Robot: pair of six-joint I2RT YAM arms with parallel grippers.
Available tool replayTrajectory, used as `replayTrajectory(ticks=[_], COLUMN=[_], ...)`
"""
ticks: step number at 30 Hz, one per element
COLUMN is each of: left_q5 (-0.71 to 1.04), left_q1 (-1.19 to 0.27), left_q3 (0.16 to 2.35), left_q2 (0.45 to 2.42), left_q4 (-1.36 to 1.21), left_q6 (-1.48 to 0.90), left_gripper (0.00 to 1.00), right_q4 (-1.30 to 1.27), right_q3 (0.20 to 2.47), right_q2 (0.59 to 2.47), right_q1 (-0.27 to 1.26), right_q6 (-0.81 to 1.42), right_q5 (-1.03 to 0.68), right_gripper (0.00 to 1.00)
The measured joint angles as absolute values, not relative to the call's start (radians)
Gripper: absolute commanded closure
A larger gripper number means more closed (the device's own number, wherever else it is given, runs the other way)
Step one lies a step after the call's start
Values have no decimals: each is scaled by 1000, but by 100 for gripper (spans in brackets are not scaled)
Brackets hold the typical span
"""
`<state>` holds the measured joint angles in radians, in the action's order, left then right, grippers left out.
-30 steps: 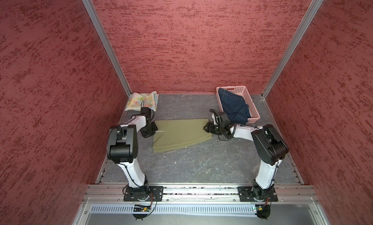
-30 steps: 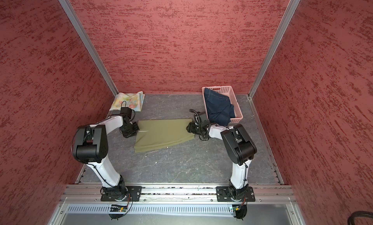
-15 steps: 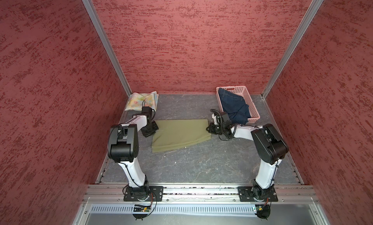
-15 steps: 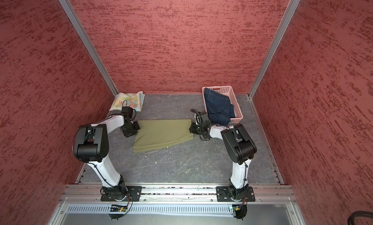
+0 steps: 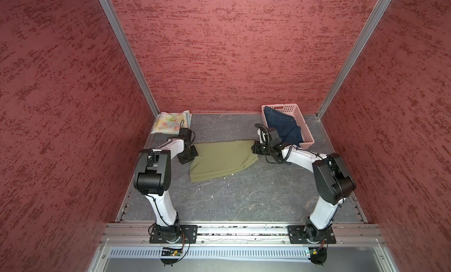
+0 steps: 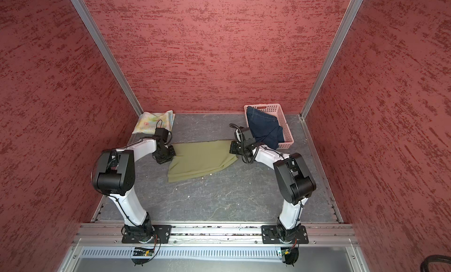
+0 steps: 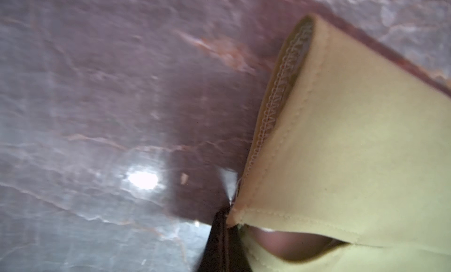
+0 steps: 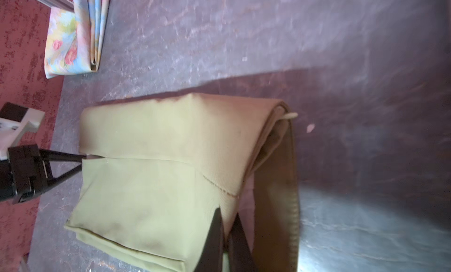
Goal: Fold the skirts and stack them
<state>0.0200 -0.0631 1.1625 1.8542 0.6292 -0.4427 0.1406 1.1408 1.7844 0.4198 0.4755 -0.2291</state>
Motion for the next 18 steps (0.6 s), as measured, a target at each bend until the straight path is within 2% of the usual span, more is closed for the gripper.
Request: replayTrajectory(ticks=[9, 18], left_q5=[32, 73], left_q1=[-141, -194], left_q3=[1212, 1233], left_q2=[1893, 1913], left_q4=[628, 602], left_q6=[-476, -505], left_gripper=[100, 100], right_q4=[271, 357], right_q3=[1255, 1389], right_q2=[1734, 1744], right_q1=[437, 574], right_q6=[443, 433], right_q5=[-152, -115], right_gripper=[100, 100])
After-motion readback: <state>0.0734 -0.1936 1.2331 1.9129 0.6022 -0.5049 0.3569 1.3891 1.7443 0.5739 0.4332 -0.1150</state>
